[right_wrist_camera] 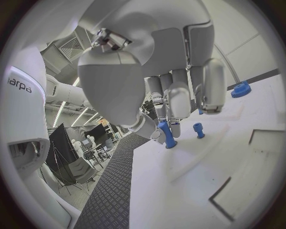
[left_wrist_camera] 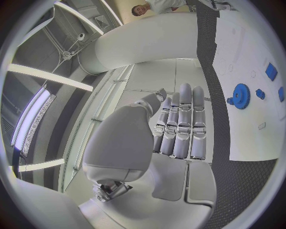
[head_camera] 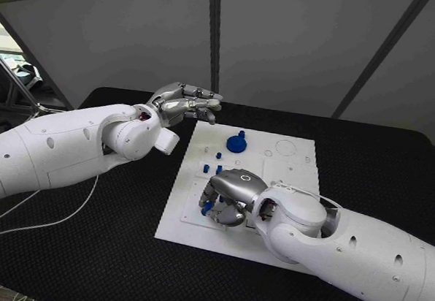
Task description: Assemble the parts on the task board
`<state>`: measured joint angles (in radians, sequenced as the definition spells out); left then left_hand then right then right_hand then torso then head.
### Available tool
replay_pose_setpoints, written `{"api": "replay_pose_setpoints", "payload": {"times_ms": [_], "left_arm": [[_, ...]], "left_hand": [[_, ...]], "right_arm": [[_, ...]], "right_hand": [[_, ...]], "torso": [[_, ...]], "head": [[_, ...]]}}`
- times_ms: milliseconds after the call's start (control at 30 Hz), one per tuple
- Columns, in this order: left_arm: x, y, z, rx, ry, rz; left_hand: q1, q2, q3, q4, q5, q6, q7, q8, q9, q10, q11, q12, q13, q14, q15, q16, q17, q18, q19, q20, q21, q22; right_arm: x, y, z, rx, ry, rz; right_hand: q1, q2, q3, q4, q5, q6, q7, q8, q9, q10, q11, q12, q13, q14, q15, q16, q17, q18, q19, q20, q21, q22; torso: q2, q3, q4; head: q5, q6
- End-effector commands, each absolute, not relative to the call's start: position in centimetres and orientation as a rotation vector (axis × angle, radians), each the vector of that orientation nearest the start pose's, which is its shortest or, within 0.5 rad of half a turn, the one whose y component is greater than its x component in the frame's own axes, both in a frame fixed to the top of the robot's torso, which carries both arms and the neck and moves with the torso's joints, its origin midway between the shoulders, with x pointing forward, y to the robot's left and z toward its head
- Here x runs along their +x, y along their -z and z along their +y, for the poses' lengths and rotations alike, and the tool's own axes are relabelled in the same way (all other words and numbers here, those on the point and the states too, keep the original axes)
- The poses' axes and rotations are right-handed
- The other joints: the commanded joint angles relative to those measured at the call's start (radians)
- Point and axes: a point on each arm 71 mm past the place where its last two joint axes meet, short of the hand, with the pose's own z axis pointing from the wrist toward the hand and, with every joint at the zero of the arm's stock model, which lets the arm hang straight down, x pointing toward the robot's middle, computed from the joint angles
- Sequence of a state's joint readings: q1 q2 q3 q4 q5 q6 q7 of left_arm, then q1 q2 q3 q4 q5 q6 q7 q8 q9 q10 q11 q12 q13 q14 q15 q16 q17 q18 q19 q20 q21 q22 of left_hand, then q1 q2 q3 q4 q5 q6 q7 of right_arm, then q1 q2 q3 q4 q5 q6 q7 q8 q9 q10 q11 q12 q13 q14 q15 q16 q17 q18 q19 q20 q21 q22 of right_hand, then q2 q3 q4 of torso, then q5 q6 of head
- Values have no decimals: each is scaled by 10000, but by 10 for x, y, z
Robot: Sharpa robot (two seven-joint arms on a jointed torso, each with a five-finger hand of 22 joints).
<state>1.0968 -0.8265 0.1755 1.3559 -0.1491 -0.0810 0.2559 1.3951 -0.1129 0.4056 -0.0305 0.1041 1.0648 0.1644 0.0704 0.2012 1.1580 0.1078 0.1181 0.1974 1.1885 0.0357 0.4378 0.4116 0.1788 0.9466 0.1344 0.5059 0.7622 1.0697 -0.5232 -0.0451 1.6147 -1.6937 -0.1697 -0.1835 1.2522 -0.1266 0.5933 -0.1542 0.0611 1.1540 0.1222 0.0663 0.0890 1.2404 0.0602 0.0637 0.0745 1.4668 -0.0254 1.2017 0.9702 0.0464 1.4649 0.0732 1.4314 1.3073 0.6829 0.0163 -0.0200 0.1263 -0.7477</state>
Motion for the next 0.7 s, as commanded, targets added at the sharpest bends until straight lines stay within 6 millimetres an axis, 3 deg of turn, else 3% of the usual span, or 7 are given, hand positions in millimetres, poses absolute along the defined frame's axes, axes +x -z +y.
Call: {"api": "replay_pose_setpoints", "payload": {"times_ms": [33,133,267,400,567,700], "left_arm": [[521,169,244,-10638,16051,14798],[521,169,244,-10641,16043,14798],[521,169,244,-10639,16050,14802],[521,169,244,-10639,16050,14808],[521,170,245,-10649,16034,14826],[521,170,246,-10662,16009,14846]], "left_hand": [[52,38,-23,-60,-3,-44,26,-38,11,-58,-15,-21,-12,72,21,-56,-10,14,-22,65,-38,-11],[52,38,-23,-60,-3,-44,26,-38,11,-58,-15,-21,-12,72,21,-56,-10,14,-22,65,-38,-11],[52,38,-23,-60,-3,-44,26,-38,11,-58,-15,-21,-12,72,21,-56,-10,14,-22,65,-38,-11],[52,38,-23,-60,-3,-44,26,-38,11,-58,-15,-21,-12,72,21,-56,-10,14,-22,65,-38,-11],[5,73,-68,-45,-125,-51,26,-37,18,-63,-12,-24,-16,120,27,-101,-10,16,-10,74,-52,-26],[8,80,-83,-54,-192,-57,23,-38,20,-64,-15,-24,-18,134,24,-121,-10,19,-3,76,-60,-35]], "right_arm": [[400,229,-17,-5724,-8962,17310],[401,227,-16,-5550,-9184,16991],[401,224,-16,-5341,-9397,16637],[400,220,-18,-5016,-9733,16183],[396,214,-26,-4625,-10133,15790],[393,207,-39,-4082,-10433,15391]], "right_hand": [[-242,-287,-23,43,-60,-346,-26,-58,-108,-770,180,-36,-123,-70,160,-247,-346,69,68,149,-368,618],[-290,-537,-229,-21,-99,-769,-124,-55,-207,-1482,333,5,-116,-237,263,-624,-882,212,-226,286,-899,50],[-244,-635,-545,-43,-102,-1177,-226,-47,-241,-1872,393,95,-97,-328,318,-842,-1189,313,-415,357,-1278,-340],[-140,-680,-987,3,-104,-1487,-277,-41,-238,-2183,422,244,-81,-404,341,-1064,-1500,402,-569,386,-1660,-728],[-88,-686,-1510,124,-39,-1685,-407,-37,-234,-2272,404,484,-66,-313,327,-968,-1395,375,-473,383,-1600,-653],[10,-658,-1749,169,-14,-1712,-395,-26,-227,-2313,392,620,-65,-252,314,-886,-1294,354,-406,372,-1537,-584]], "torso": [[-2,4,3],[-1,4,-2],[-1,6,-1],[0,11,-4],[5,16,-10],[-13,8,-25]], "head": [[-6,5],[-6,19],[-11,30],[-21,58],[-14,71],[-61,120]]}}
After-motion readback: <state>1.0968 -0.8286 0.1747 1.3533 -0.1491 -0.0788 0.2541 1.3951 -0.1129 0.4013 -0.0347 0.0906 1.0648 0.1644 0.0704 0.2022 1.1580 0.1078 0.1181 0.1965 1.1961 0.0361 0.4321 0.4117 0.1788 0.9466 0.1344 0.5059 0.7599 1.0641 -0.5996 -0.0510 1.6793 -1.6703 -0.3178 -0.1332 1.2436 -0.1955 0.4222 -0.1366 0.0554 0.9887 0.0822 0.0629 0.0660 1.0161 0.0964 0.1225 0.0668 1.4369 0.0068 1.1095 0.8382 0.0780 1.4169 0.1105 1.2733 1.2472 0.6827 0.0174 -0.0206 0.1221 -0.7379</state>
